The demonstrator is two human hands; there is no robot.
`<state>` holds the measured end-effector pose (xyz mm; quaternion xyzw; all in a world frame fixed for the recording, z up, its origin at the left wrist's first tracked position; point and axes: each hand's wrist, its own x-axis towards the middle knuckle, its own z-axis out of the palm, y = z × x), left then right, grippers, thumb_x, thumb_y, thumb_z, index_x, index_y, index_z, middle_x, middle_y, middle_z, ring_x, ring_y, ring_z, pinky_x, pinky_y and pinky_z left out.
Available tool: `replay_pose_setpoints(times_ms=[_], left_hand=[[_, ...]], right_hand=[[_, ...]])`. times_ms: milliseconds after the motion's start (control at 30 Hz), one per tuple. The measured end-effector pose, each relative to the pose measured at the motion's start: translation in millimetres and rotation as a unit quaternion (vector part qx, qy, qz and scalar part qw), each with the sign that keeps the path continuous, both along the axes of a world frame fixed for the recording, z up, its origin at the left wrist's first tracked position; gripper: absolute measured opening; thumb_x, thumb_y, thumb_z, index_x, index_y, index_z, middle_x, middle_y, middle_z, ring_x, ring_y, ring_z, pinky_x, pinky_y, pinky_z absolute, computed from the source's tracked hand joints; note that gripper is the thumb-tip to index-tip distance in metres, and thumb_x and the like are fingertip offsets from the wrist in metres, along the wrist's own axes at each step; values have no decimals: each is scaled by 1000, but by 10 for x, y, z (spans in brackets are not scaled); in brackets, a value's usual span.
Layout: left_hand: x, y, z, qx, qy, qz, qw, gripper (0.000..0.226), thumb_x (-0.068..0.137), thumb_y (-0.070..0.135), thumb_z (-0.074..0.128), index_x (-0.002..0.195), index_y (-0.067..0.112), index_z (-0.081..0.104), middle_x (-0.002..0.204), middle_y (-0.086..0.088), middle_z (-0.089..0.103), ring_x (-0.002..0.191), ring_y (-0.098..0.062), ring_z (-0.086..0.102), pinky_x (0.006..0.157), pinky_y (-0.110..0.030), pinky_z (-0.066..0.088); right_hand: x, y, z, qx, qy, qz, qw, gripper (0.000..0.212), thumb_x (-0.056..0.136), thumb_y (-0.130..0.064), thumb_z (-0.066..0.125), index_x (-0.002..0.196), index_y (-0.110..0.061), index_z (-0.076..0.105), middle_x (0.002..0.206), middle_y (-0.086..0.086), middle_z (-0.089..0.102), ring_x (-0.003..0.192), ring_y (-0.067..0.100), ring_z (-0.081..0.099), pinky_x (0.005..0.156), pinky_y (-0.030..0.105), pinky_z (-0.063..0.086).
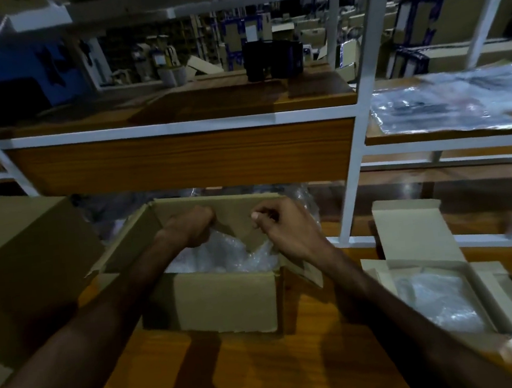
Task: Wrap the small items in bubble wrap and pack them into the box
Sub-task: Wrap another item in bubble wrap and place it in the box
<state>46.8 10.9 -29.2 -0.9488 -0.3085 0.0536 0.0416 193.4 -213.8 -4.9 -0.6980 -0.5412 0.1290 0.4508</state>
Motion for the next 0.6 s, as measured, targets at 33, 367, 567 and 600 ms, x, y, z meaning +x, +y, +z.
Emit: replay_pose_setpoints(times_ms=[33, 367, 567, 600], left_hand=[[2, -24, 63, -15, -30, 6, 999, 22, 101, 16, 62, 123, 18, 60, 128, -7, 62, 113, -23, 59, 100, -38, 50], [69, -721, 849, -102, -362, -41, 926, 6, 95, 13, 69, 91, 14, 64, 90, -4, 66, 85, -19, 65, 71, -35, 54], [81, -962, 965, -183, -464, -68, 864, 11, 91, 10, 73, 94, 16, 64, 96, 3, 67, 94, -2, 65, 82, -22, 54], [79, -971, 957, -181, -472, -70, 860, 13, 90, 10, 74, 94, 17, 64, 99, 4, 67, 100, -3, 64, 88, -30, 56]], right_hand=[[4, -2, 3, -1, -2, -1, 1000, 19, 104, -27, 61, 113, -20, 76, 101, -10, 75, 96, 3, 68, 90, 39, 59], [-49, -44, 119, 3, 29, -38, 999, 81, 92, -50, 68, 159, -37, 25, 133, 2, 61, 112, 20, 66, 86, 50, 61], [88, -120, 317, 65, 221, -35, 973, 49, 93, -41, 73, 136, -27, 53, 132, -3, 60, 121, 22, 64, 92, 46, 61], [132, -138, 332, 86, 249, -27, 964, 38, 95, -32, 72, 129, -21, 58, 127, -1, 64, 119, 21, 65, 96, 48, 60]])
